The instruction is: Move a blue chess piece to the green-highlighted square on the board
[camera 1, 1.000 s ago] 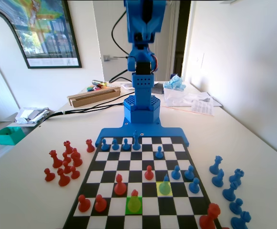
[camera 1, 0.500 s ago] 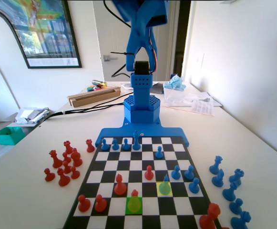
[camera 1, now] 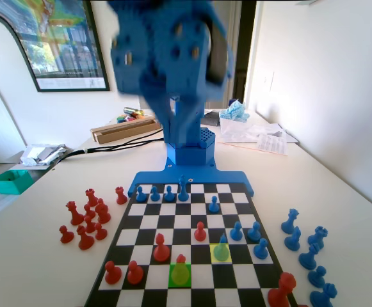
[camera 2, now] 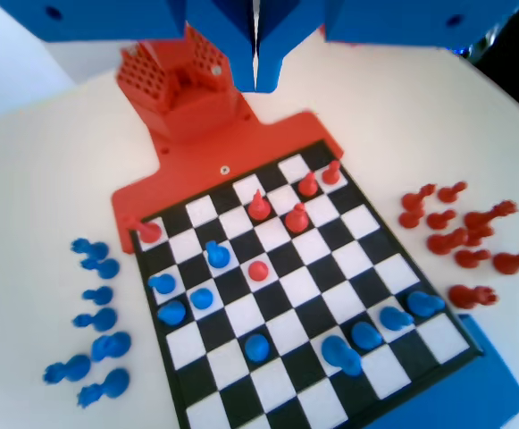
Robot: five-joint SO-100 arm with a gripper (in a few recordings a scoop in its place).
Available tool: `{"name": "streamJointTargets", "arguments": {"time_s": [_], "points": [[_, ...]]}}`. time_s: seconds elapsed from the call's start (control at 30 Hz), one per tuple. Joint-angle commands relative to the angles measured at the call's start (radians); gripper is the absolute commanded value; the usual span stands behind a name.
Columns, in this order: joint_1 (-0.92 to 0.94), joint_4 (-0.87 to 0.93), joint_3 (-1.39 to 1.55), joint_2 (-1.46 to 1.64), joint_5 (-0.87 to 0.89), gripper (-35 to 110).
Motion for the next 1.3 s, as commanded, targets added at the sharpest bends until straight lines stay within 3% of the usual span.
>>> {"name": "streamJointTargets", "arguments": {"time_s": [0.0,1.27], "points": [[0.011,-0.021,-0.141,-0.087,0.017,10],[-0.008,-0.247,-0.078,-0.465,-0.052,16]]}}
